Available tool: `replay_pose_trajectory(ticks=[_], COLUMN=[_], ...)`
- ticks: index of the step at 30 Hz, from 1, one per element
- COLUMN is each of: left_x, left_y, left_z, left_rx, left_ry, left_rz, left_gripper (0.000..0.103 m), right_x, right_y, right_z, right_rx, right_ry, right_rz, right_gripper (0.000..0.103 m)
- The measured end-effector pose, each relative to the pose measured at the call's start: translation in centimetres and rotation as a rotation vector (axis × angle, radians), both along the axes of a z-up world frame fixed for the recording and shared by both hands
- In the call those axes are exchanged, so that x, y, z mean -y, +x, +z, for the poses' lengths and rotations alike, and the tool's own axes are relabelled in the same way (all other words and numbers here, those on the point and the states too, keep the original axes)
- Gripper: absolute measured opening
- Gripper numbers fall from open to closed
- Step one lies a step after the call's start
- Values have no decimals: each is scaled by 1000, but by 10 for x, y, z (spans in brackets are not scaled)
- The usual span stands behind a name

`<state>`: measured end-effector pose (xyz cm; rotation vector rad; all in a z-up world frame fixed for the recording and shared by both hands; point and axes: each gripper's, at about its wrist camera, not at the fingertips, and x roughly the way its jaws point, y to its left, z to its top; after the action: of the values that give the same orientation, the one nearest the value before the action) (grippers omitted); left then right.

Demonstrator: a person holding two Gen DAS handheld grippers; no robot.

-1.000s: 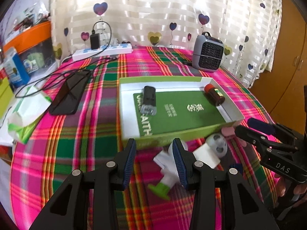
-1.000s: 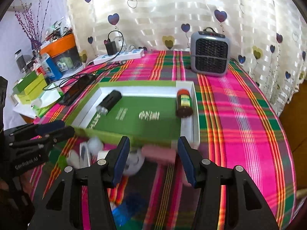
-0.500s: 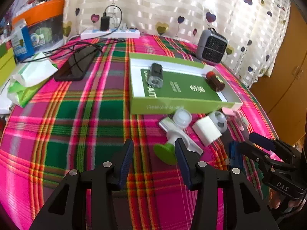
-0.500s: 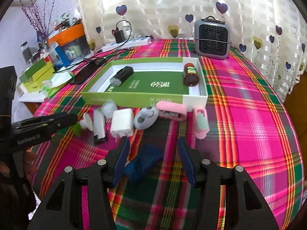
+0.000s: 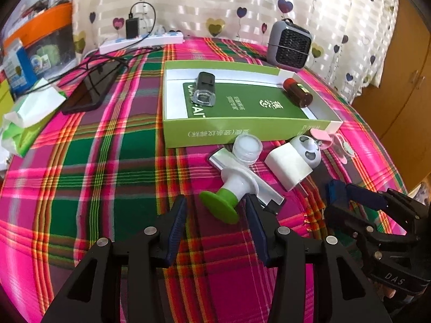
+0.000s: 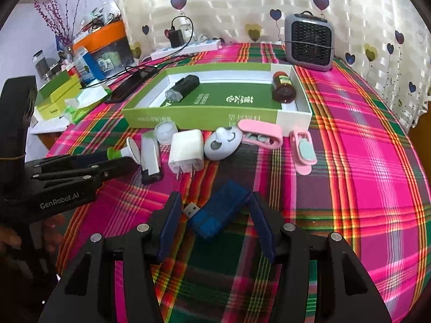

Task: Organize rigid objects
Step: 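Withdraw both tools from the box toward the remaining items, then close the right tool on the blue USB stick while the left tool approaches the suction-cup gadget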

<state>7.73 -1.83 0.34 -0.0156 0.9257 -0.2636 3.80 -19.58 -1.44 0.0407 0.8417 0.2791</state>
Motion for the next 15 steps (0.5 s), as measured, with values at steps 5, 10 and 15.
replay_pose_trajectory(ticks=[5,10,15], left_x=[7,11,7], left_y=[-2,-2,2], left_z=[1,2,3], left_rx=[-5,-11,-4], left_ry=[-16,-23,-16], left_rz=[-31,-48,-22], left_gripper=[44,44,44], right_x=[4,15,21], right_y=[-2,-4,-2], right_z=[-3,-2,0], right_rx=[-7,-10,-9], right_ry=[0,2,-5], right_rz=[-13,-41,-83], right_gripper=[53,53,53])
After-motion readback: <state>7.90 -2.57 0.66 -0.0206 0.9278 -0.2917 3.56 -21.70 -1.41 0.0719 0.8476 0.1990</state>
